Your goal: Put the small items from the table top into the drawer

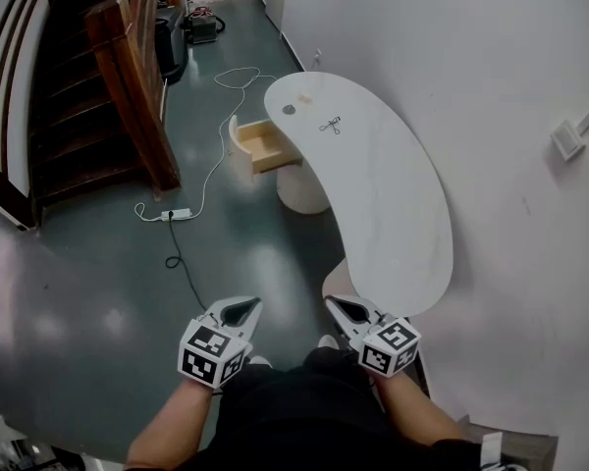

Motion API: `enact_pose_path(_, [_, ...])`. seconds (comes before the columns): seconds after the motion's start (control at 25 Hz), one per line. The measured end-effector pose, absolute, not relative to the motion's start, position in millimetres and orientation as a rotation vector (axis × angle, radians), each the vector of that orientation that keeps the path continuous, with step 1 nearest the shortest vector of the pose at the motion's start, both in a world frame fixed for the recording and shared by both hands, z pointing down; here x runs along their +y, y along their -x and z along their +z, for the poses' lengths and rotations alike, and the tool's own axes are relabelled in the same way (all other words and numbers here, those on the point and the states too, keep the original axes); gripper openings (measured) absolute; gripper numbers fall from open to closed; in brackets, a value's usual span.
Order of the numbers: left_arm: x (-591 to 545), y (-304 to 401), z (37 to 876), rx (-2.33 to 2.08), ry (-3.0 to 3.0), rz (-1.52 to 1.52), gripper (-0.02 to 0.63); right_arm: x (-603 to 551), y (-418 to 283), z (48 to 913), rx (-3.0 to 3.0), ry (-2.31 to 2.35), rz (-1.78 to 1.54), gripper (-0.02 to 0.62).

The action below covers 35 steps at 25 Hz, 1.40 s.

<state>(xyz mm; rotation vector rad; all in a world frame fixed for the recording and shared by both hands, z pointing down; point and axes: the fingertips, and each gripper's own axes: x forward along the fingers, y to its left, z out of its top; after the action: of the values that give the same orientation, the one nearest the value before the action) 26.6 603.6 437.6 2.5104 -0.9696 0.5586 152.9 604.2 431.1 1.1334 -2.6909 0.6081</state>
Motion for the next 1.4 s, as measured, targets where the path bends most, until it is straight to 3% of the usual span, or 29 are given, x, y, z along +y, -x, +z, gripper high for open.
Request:
enact_pose_path(0.6, [571.1,-12.6,452.5,-0.937,-2.475,0.498,0.014,571.0,-132.1,445.0,-2.656,-1.097,0.629,-0.002])
enact_pose_path(1.4, [352.8,-53.1,439.8,-1.054,-2.425,0.557,0.014,327.3,-182.0,433.5,-2.743,-1.096,0.654,-0.002])
